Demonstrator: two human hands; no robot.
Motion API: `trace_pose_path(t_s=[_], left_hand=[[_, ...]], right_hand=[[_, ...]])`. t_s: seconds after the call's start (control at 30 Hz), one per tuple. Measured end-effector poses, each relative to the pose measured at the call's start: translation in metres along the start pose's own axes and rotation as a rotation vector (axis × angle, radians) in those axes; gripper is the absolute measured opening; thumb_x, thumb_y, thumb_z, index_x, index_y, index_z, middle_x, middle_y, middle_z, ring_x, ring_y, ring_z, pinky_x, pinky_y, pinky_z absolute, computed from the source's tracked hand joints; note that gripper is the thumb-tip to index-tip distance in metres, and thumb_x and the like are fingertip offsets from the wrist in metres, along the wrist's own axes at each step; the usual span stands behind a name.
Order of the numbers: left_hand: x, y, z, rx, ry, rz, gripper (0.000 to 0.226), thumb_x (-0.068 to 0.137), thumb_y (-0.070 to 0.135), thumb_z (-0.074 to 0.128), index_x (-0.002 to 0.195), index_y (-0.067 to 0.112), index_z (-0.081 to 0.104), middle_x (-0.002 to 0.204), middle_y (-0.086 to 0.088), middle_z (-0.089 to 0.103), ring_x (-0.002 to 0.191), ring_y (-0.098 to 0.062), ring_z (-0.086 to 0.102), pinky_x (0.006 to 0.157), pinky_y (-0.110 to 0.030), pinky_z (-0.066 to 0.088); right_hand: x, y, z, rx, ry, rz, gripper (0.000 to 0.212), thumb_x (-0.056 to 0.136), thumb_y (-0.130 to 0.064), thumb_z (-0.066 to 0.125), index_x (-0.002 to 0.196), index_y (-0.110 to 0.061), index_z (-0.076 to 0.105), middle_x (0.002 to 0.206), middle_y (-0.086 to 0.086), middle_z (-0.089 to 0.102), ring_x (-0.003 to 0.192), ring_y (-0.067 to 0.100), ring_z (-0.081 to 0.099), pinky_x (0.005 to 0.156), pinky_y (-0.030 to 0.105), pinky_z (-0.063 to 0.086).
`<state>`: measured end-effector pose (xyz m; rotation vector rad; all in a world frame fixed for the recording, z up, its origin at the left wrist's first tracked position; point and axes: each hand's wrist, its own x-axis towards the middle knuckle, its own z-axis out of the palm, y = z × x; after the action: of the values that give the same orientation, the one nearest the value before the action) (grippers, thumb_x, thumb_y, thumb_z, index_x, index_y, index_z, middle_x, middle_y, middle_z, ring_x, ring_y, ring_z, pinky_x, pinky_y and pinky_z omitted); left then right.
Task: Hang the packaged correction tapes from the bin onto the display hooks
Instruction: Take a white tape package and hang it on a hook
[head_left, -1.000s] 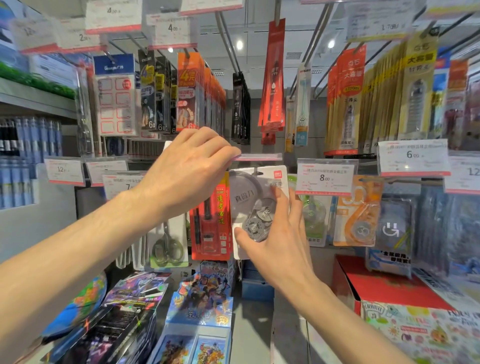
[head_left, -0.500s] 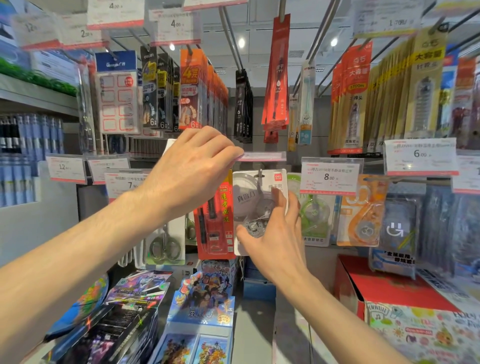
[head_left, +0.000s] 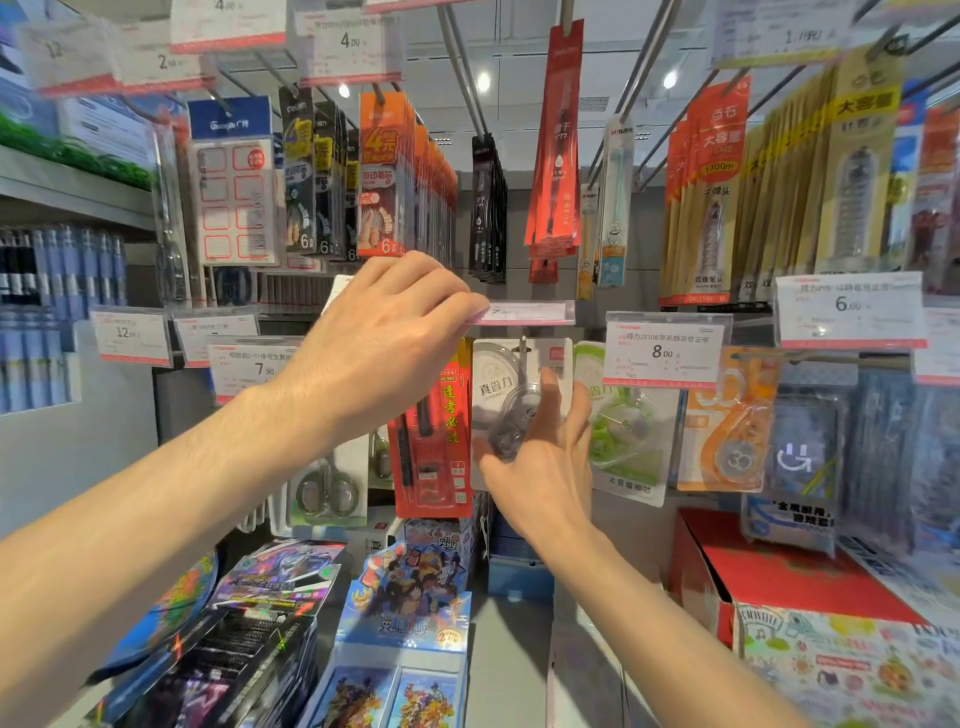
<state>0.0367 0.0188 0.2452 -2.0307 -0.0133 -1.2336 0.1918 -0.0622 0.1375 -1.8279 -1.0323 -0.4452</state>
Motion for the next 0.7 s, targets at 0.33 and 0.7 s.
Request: trace_pose_path(t_s=[0.33,0.7], left_hand=[[-0.001,0.0,0.001,0.002,0.008,0.004,0.025,0.105,0.016,0.052,0.126,0.007,0.064,0.117,-0.009,0.07,0.108,-0.033,0.061,0.087,-0.044,0.044],[-0.002,0.001,0.001,0.012,0.004,0.0,0.028,0.105,0.018,0.049,0.127,0.008,0.063,0.118,-0.009,0.07,0.108,-0.034,0.06,0.087,-0.045,0.044]], right_hand=[[-0.007,0.01,-0.023,-0.45,0.012,-0.295,0.052,0.089,-0.053,0.058,0.12,-0.012,0.063,0.162,0.014,-0.02,0.151,0.035,-0.002,0.107,0.056,0.033],[0.018,0.023,-0.009,-0.602,-0.027,-0.404,0.086,0.086,-0.049,0.063,0.153,-0.024,0.016,0.162,0.017,-0.002,0.149,0.033,-0.019,0.116,0.059,0.021]])
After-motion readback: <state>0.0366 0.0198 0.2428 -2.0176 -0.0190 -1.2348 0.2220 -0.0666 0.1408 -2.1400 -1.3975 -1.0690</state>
